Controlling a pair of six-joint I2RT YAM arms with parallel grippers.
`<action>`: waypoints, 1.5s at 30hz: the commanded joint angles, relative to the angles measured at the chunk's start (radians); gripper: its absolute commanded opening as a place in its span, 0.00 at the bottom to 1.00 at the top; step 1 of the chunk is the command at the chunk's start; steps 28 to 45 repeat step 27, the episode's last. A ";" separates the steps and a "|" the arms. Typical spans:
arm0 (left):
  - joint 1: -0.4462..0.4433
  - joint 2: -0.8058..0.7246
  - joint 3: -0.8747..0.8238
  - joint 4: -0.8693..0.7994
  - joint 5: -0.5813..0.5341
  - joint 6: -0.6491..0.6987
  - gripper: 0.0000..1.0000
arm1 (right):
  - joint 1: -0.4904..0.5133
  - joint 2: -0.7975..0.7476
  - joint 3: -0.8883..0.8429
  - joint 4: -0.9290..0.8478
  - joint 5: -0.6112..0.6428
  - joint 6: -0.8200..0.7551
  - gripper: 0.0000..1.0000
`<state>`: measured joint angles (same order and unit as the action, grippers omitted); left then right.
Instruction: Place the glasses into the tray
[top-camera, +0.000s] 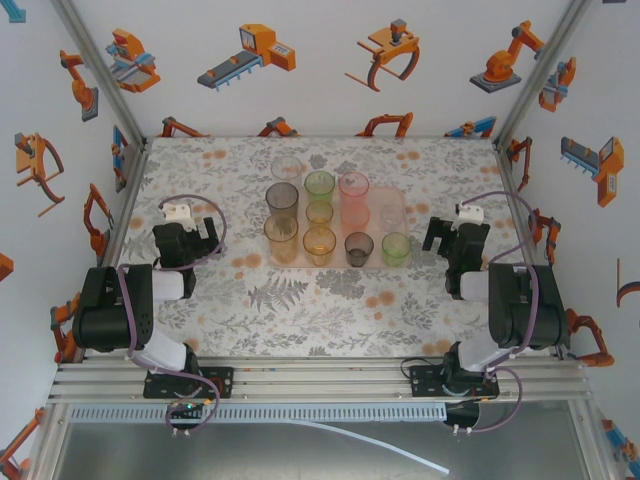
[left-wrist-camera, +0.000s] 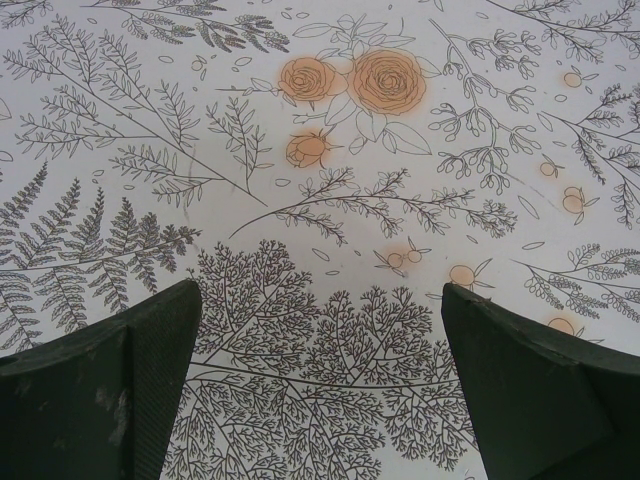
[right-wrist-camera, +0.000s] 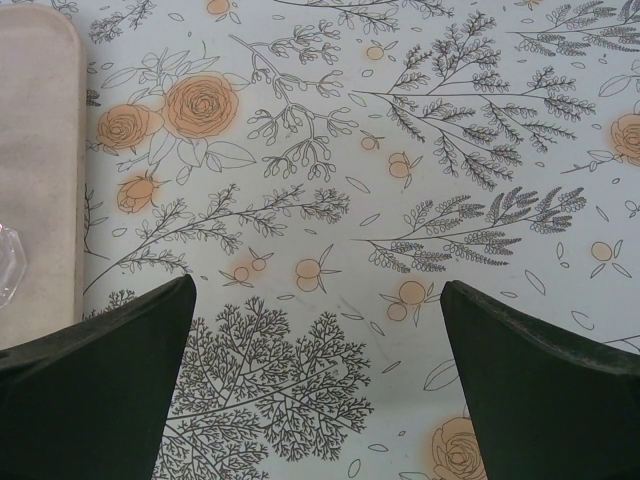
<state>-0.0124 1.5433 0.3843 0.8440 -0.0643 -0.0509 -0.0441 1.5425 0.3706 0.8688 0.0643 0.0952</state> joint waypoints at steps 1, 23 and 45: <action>-0.004 -0.001 0.019 -0.002 -0.008 0.003 0.97 | 0.003 0.002 0.010 0.018 -0.004 -0.015 0.99; -0.004 -0.003 0.019 -0.002 -0.009 0.003 0.97 | 0.003 0.002 0.016 0.007 -0.006 -0.014 0.99; -0.004 -0.002 0.019 -0.002 -0.008 0.003 0.97 | 0.003 0.001 0.014 0.009 -0.006 -0.015 0.99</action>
